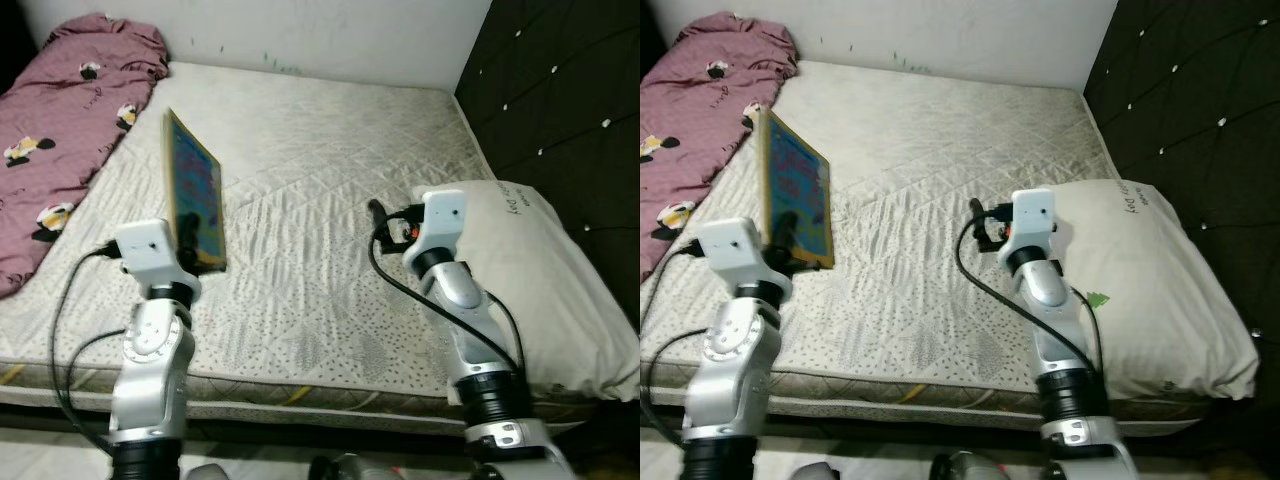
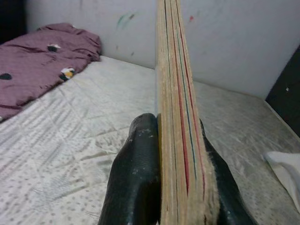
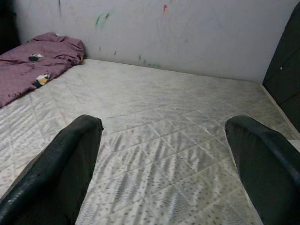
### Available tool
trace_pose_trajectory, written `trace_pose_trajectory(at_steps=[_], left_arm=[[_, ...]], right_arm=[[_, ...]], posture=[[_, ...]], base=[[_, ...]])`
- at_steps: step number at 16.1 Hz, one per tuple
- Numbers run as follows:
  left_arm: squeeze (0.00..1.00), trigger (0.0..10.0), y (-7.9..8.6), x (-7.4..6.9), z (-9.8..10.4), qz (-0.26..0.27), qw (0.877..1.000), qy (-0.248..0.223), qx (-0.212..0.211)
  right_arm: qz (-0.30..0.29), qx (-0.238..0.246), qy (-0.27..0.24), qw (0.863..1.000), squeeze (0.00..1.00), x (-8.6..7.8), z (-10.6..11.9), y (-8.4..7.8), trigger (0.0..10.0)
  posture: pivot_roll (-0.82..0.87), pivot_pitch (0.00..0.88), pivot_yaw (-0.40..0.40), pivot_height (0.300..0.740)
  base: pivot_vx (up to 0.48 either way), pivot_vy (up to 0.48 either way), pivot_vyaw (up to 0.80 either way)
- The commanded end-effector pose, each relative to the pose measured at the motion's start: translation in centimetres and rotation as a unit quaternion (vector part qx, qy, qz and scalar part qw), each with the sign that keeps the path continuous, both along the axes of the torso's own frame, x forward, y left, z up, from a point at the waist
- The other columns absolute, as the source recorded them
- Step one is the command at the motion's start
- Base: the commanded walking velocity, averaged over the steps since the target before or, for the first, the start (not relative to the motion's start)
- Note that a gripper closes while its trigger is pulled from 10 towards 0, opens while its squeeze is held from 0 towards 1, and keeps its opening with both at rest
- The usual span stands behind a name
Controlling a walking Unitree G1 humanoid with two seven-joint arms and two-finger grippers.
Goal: Clean up the room
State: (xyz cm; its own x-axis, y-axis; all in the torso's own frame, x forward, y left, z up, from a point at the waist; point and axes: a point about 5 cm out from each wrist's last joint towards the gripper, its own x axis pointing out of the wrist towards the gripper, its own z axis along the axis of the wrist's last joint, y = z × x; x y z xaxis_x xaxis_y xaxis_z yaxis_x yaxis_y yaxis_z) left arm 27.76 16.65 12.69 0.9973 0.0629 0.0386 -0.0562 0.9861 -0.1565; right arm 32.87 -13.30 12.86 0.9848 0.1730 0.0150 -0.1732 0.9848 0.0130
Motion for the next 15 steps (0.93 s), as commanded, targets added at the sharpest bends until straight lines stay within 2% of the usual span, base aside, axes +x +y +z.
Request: trace_pose_trajectory(at_steps=[1, 9, 12, 13, 15], left_arm=[[0.0, 10.0, -0.16, 0.12, 0.87, -0.005, 1.0, -0.022, 0.002], [0.0, 10.0, -0.06, 0.16, 0.85, -0.007, 1.0, -0.022, 0.006], [0.0, 10.0, -0.17, 0.12, 0.69, 0.013, 1.0, -0.017, 0.004], [0.0, 10.0, -0.21, 0.01, 0.42, 0.002, 0.999, -0.004, -0.035], [0.0, 10.0, -0.05, -0.12, 0.53, -0.003, 0.999, -0.014, -0.028]], right_arm=[[-0.006, -0.001, 0.007, 1.0, 0.0, -0.09, -0.25, -0.33, 10.0], [-0.004, -0.003, 0.012, 1.0, 0.0, -0.2, -0.45, -0.28, 10.0], [-0.003, -0.004, 0.014, 1.0, 0.0, -0.18, -0.49, -0.29, 10.0], [-0.003, -0.004, 0.015, 1.0, 0.0, -0.21, -0.53, -0.26, 10.0], [-0.005, -0.005, 0.017, 1.0, 0.0, -0.24, -0.58, -0.26, 10.0]], posture=[[-0.02, 0.0, -0.063, 0.74], [-0.02, 0.0, -0.062, 0.74], [-0.02, 0.0, -0.062, 0.74], [-0.02, 0.0, -0.059, 0.74], [-0.02, 0.0, -0.059, 0.74]], base=[[0.0, -0.307, 0.0], [0.0, -0.316, 0.0], [0.0, 0.0, 0.0], [0.0, 0.0, 0.0], [0.0, 0.0, -0.8]])
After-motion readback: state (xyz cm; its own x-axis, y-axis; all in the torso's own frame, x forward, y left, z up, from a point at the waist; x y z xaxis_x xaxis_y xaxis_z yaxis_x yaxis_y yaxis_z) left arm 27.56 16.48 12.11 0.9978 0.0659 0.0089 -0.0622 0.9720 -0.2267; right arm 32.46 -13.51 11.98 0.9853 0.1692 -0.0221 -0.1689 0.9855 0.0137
